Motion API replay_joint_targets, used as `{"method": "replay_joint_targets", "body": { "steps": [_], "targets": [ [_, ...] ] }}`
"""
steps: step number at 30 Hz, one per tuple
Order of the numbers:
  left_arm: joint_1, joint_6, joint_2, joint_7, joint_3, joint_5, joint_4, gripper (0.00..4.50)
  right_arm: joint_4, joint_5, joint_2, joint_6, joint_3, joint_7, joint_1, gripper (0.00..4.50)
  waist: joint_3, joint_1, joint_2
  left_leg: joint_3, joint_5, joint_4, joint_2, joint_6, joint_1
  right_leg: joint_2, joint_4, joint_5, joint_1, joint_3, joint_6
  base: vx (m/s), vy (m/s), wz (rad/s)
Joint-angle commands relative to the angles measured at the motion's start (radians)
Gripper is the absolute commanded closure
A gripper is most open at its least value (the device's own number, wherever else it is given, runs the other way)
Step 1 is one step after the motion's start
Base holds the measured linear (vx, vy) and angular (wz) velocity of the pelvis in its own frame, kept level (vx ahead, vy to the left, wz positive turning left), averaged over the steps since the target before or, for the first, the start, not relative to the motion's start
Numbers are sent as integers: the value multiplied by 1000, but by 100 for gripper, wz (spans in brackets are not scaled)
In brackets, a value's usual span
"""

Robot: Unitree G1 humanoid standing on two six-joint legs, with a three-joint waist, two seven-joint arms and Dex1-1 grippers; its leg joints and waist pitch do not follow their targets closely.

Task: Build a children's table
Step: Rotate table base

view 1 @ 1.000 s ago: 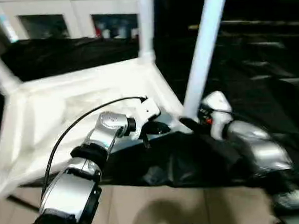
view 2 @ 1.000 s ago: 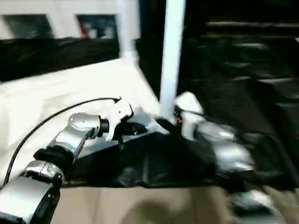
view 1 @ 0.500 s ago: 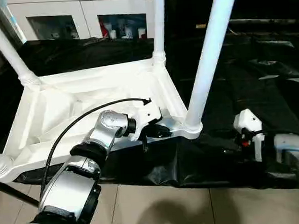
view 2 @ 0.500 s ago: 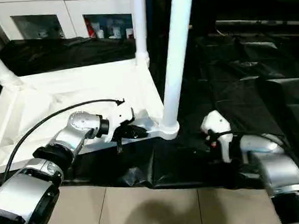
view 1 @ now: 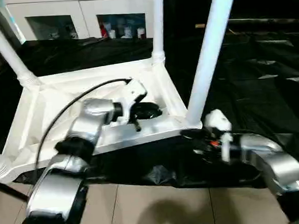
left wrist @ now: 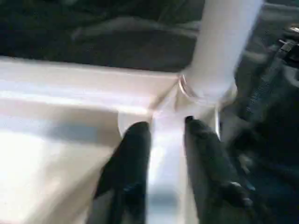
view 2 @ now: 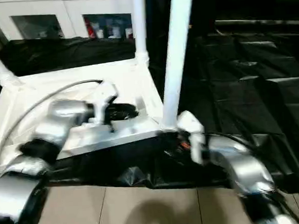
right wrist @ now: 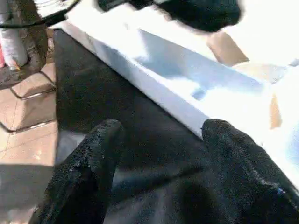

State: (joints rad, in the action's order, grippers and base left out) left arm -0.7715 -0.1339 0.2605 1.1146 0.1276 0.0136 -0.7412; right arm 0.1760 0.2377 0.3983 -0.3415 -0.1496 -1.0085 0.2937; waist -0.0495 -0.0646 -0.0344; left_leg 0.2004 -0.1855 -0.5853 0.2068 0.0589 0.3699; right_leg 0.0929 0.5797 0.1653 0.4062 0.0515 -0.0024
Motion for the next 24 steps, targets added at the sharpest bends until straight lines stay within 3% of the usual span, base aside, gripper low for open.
{"method": "replay_joint_targets", "body": {
  "steps": [1,4,5,6,8,9,11,12,14,16,17,20,21,24],
  "targets": [
    [88,-101,49,39,7,-12,169,287,96,-47,-47,36,-11,71,59,151,70,-1,15,-14,-130,67,28,-64,-11,49,-37,125,-50,-27,-269,0,0,0],
    [194,-172,98,31,0,-36,323,258,255,-89,-94,62,-4,183,152,151,66,19,16,-11,-129,70,26,-53,-9,44,-39,126,-44,-27,-276,0,0,0],
    [235,-191,114,24,-8,-39,372,240,331,-110,-102,85,2,227,194,151,63,20,22,-7,-161,68,24,-42,-15,43,-45,168,-40,-29,-269,0,0,0],
    [259,-210,124,17,-10,-43,408,240,373,-121,-106,100,5,250,215,151,62,20,21,-8,-175,69,25,-34,-14,45,-44,192,-41,-30,-268,0,0,0],
    [300,-240,139,1,-19,-46,467,225,452,-145,-109,128,10,311,258,151,59,15,16,-7,-217,71,26,-10,-24,45,-50,248,-32,-33,-251,0,0,0],
    [340,-279,151,-17,-34,-50,529,218,531,-164,-112,157,22,382,303,151,57,13,20,-5,-230,73,27,4,-27,42,-52,258,-30,-34,-242,0,0,0],
    [368,-304,157,-31,-48,-50,570,198,587,-170,-115,175,39,437,336,151,53,16,21,-7,-251,76,25,19,-23,40,-54,289,-29,-35,-232,0,0,0],
    [395,-321,160,-49,-65,-50,608,192,637,-170,-118,192,62,501,368,151,55,9,20,-2,-268,72,25,26,-37,38,-57,298,-19,-38,-225,0,0,0],
    [476,-379,164,-105,-109,-68,731,182,783,-168,-122,271,117,669,445,151,54,12,22,-5,-258,75,24,31,-25,38,-51,281,-27,-39,-226,0,0,0],
    [541,-387,161,-143,-145,-83,797,156,864,-165,-117,334,147,774,485,151,52,13,29,-2,-273,72,21,31,-26,33,-52,296,-23,-39,-207,0,0,0],
    [559,-377,159,-154,-154,-85,812,147,877,-166,-116,351,150,784,491,151,53,13,34,-2,-269,72,18,25,-21,30,-52,293,-26,-37,-193,0,0,0],
    [614,-348,152,-183,-178,-95,862,131,910,-170,-117,402,155,804,505,151,56,12,33,-2,-245,69,14,10,-15,27,-46,257,-29,-37,-178,0,0,0],
    [637,-344,149,-191,-190,-101,886,131,919,-164,-120,416,162,806,510,151,56,17,42,-2,-227,68,15,1,-8,28,-43,222,-31,-37,-184,0,0,0],
    [758,-422,172,-177,-256,-147,1034,99,908,-119,-145,465,198,710,513,151,62,28,47,-5,-164,62,16,-34,6,30,-25,119,-43,-36,-205,0,0,0]
  ]
}}
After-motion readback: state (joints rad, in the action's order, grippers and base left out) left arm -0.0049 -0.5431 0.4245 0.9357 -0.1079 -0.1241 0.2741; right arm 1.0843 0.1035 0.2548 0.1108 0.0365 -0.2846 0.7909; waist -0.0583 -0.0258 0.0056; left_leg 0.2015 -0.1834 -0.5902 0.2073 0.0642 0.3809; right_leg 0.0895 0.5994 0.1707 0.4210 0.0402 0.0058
